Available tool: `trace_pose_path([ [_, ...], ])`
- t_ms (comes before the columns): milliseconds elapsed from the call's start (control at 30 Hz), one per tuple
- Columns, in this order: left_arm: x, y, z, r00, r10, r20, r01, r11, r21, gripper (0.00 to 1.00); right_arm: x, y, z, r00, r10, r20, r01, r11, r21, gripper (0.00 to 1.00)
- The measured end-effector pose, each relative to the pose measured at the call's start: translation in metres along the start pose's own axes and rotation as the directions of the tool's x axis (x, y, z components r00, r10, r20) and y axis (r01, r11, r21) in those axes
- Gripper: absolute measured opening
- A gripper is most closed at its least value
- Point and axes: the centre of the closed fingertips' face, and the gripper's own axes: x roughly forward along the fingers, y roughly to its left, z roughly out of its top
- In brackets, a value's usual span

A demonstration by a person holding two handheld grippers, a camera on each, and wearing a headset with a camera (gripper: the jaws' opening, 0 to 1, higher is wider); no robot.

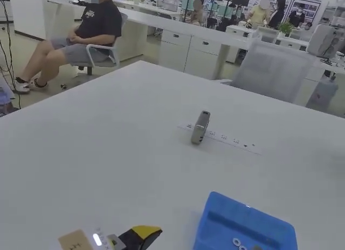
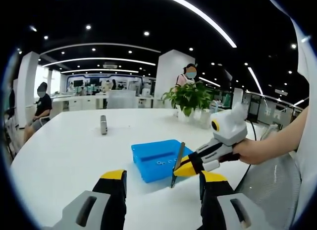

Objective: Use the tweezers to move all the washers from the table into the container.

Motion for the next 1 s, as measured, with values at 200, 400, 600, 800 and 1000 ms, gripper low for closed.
trace_pose_path([
  [200,0.0,0.001,0.0,1.0,0.003,0.001,-0.003,1.0,0.0,0.59,0.001,0.006,0.0,0.9999,0.006,-0.013,-0.006,0.998,-0.067,0.04],
  [400,0.0,0.001,0.0,1.0,0.003,0.0,-0.003,1.0,0.004,0.58,0.001,0.011,-0.002,0.9994,0.004,-0.036,-0.01,0.987,-0.161,0.03],
  [600,0.0,0.001,0.001,1.0,0.006,0.003,-0.006,1.0,0.001,0.58,-0.001,0.011,0.0,0.9991,-0.002,-0.042,-0.005,0.986,-0.165,0.03],
  [800,-0.001,0.002,0.001,1.0,0.006,0.006,-0.006,1.0,0.001,0.58,-0.01,0.01,0.022,1.0,0.002,0.006,-0.001,0.987,-0.162,0.03],
  [1000,0.0,0.002,0.001,1.0,0.007,0.003,-0.007,1.0,0.001,0.58,-0.019,0.006,0.05,0.9973,0.001,0.073,0.01,0.989,-0.146,0.03],
])
